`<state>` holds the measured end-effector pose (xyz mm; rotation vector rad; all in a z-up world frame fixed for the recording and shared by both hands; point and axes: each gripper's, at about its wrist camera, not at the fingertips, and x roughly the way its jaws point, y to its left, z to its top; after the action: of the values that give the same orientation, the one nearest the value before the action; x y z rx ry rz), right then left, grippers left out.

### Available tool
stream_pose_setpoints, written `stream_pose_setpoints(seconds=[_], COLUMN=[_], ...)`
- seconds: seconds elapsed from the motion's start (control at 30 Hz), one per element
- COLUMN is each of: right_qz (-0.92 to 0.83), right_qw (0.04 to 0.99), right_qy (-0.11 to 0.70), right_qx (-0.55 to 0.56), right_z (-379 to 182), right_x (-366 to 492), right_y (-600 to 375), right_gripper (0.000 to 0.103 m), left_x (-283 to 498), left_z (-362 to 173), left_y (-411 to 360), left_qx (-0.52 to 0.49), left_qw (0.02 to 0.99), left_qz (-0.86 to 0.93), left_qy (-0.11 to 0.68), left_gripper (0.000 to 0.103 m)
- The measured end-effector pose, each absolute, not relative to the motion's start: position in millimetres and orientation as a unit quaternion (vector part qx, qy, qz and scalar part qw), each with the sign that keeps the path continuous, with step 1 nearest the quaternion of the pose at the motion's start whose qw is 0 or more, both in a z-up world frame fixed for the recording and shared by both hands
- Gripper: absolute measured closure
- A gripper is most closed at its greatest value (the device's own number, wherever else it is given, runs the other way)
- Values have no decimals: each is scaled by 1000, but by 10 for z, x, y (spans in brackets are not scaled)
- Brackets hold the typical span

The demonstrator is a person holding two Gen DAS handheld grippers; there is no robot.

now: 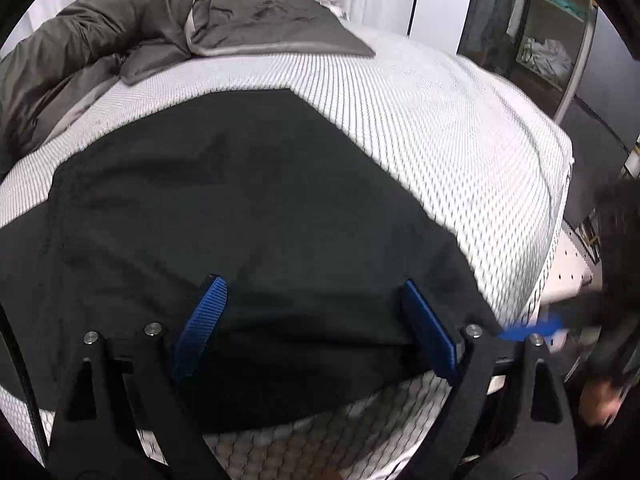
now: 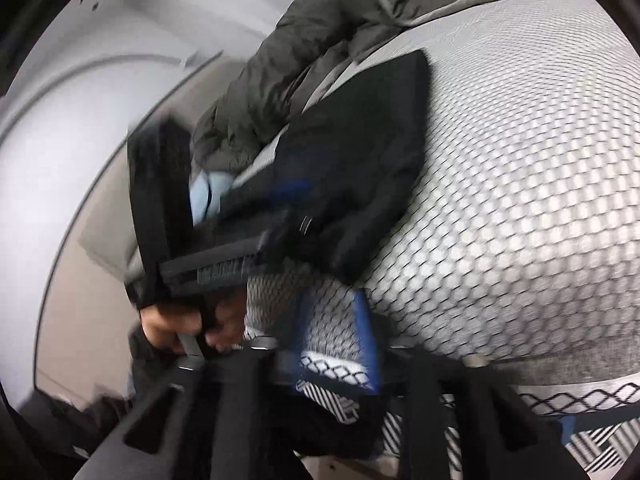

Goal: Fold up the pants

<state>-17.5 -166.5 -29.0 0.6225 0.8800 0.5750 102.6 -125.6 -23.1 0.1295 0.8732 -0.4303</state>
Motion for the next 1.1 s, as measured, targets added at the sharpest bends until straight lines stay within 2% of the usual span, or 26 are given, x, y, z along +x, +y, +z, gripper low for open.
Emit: stream_pose_setpoints(seconds=[0.13,0.23,0.27,0.3,0.33,0.43,0.6,0.8,0.87,0.93,1.1], right_qz=[242,245,243,237,234,249,275,292,295,290,267], right_qw=[816,794,794,797,802,815,807,794,801,806,807], right_qy=[402,418,419,415,415,404,420,462,449,429,400], right_qx=[339,366,369,370,361,332,312,268,266,285,342], right_z=[-351,-476,-489,-502,-486,-387,-436,-424,-356,-317,-331], right_x=[-115,-23,8,27,16,-198,-407,-387,-364,-372,-343], right_y=[-1848,-1800,-1776,-1762,-1743,-1702,-1616,-1478,-1457,-1523,-1769], right_gripper=[63,65,72,94,99,101,101,95,89,73,71], left_x=[762,586,571,548,557,679,763,654,584,484,401], left_z=[-323,-276,-230,-181,-129,-58,-21,-3,-36,-76,-256], left_y=[-1123,-997,-929,-864,-795,-571,-393,-560,-693,-796,-903], left_qx=[92,74,58,44,27,-15,-45,0,23,55,113], left_qw=[877,878,878,880,883,890,889,880,876,869,854], left_qz=[-214,-225,-231,-235,-236,-220,-209,-250,-262,-279,-276], left_qy=[420,417,414,411,405,399,404,403,405,405,426], left_gripper=[14,14,14,14,14,14,14,14,14,14,14])
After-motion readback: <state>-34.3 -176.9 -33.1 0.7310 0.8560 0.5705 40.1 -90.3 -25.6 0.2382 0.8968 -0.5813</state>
